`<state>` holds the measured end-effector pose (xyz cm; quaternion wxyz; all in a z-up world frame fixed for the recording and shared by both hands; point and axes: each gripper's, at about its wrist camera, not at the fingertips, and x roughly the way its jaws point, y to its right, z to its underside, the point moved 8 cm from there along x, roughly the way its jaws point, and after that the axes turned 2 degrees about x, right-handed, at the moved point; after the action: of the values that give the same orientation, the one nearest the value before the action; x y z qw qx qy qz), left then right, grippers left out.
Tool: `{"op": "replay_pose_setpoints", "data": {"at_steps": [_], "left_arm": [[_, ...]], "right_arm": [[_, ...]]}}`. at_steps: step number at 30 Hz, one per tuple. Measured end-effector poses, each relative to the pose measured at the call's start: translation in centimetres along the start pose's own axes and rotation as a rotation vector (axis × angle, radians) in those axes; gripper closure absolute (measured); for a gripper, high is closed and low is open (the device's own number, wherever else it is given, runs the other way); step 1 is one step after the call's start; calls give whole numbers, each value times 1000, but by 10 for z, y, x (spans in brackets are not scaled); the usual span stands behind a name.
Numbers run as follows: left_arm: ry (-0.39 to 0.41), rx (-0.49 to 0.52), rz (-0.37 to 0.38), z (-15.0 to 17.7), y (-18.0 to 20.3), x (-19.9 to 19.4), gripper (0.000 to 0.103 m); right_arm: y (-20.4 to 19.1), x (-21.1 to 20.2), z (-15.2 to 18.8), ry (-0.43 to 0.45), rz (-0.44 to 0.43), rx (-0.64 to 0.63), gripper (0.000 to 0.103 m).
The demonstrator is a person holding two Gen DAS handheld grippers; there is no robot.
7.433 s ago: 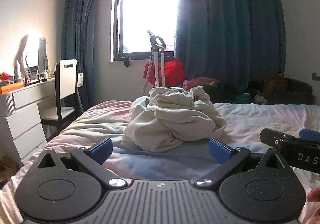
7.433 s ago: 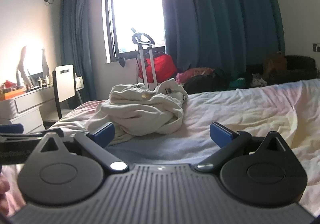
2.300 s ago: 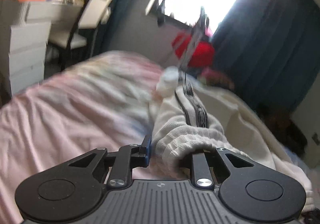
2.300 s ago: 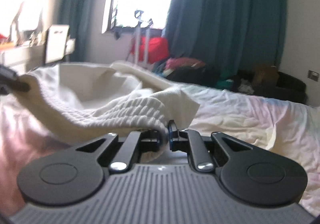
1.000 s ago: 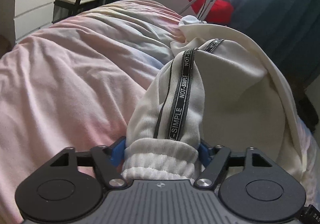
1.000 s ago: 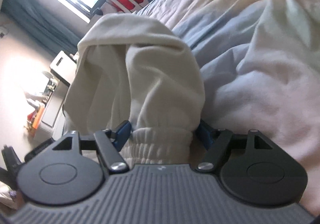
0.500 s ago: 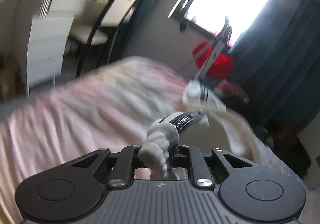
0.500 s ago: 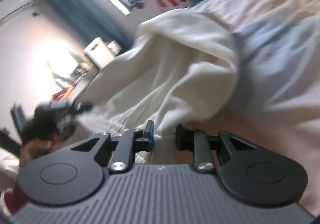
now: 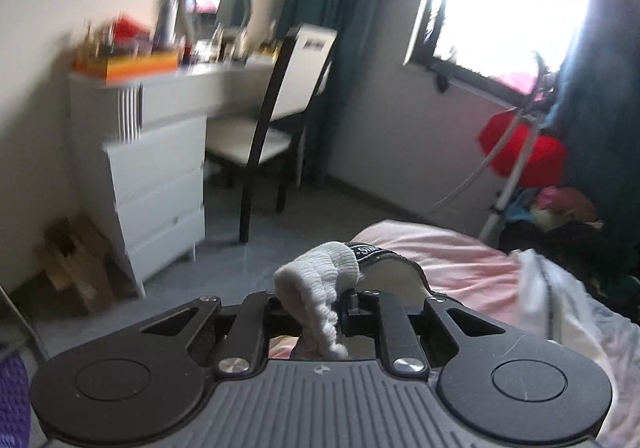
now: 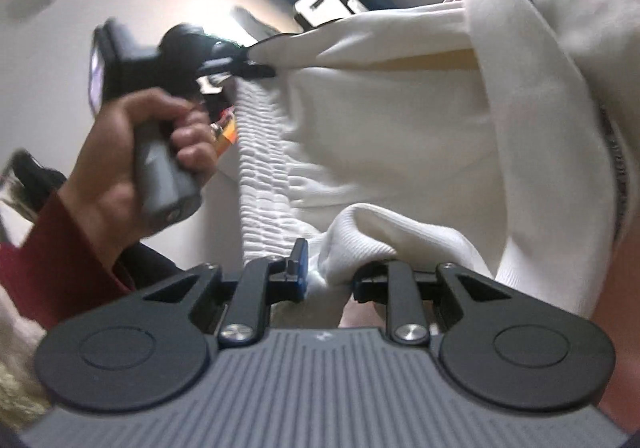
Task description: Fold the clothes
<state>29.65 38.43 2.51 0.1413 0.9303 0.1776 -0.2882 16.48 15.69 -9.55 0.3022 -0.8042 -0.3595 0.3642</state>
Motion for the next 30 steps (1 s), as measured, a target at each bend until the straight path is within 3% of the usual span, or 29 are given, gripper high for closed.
{"op": "replay_pose_setpoints", "data": {"at_steps": [4, 7, 10, 13, 17, 18, 22, 24, 30], "left_arm": [[-63, -11, -4, 14, -17, 54, 85], [-67, 8, -2, 25, -16, 68, 81], [-66, 28, 7, 31, -16, 69, 71], [-82, 76, 21, 37, -11, 58, 57], [-45, 94, 30, 41, -3, 20, 35], [-45, 101, 31, 42, 2, 11, 32], [-25, 137, 56, 45, 29, -31, 28], [-5, 159, 79, 47, 46, -53, 20], [24, 219, 185, 61, 126, -106, 17]], "right_arm": [[2, 22, -2, 6, 40, -34, 77], [3, 24, -4, 10, 53, -55, 76], [-2, 27, -4, 0, 64, -73, 74], [-10, 15, -1, -4, 52, -109, 69], [-22, -2, 3, -11, 35, -158, 25], [-25, -6, 5, -13, 31, -171, 21], [-32, -37, 4, 16, 56, -231, 21], [-33, -61, 0, 50, 93, -268, 21], [-19, -148, -27, 175, 207, -345, 21]]}}
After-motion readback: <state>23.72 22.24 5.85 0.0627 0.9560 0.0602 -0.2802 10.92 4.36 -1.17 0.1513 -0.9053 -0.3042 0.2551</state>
